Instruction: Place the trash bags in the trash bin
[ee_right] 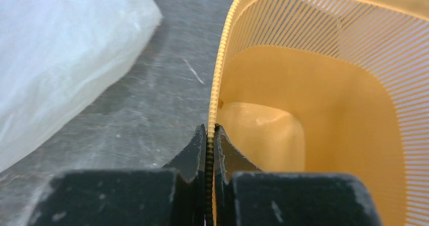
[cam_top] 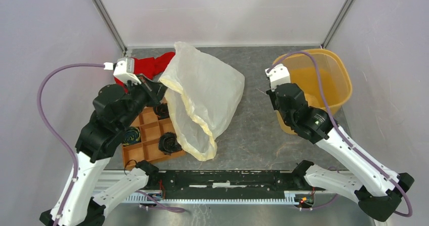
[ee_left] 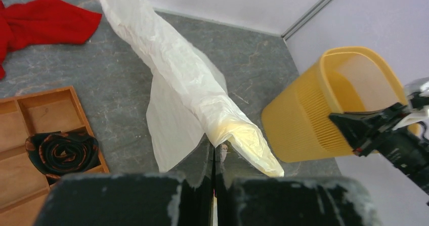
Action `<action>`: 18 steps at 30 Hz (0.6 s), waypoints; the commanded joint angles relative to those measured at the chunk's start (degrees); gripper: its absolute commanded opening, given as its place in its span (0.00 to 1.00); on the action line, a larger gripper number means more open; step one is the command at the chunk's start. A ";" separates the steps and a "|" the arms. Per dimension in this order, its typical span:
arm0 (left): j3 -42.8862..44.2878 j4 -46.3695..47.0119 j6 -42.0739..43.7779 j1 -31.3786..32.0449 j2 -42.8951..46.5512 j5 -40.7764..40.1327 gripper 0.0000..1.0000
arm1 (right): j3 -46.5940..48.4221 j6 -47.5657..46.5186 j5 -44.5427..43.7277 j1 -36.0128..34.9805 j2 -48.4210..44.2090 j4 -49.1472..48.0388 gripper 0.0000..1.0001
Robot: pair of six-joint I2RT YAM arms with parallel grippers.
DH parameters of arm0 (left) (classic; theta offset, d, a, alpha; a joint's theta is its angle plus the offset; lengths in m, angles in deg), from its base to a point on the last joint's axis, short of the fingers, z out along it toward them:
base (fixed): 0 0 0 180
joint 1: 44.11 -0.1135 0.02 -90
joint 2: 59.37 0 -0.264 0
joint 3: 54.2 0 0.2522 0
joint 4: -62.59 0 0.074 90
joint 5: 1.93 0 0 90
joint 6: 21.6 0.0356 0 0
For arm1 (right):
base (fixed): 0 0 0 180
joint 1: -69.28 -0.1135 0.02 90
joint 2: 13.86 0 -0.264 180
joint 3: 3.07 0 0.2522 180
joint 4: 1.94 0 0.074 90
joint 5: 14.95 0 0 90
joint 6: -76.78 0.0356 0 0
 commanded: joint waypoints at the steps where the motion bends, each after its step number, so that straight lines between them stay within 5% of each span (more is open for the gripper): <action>1: 5.54 -2.83 3.58 -0.11 0.67 -1.47 0.02 | 2.15 -3.73 15.70 -0.13 2.01 -8.87 0.01; 18: 11.64 -4.74 6.73 -0.15 -0.23 -2.15 0.02 | 5.84 1.73 39.53 -0.56 5.09 -10.90 0.01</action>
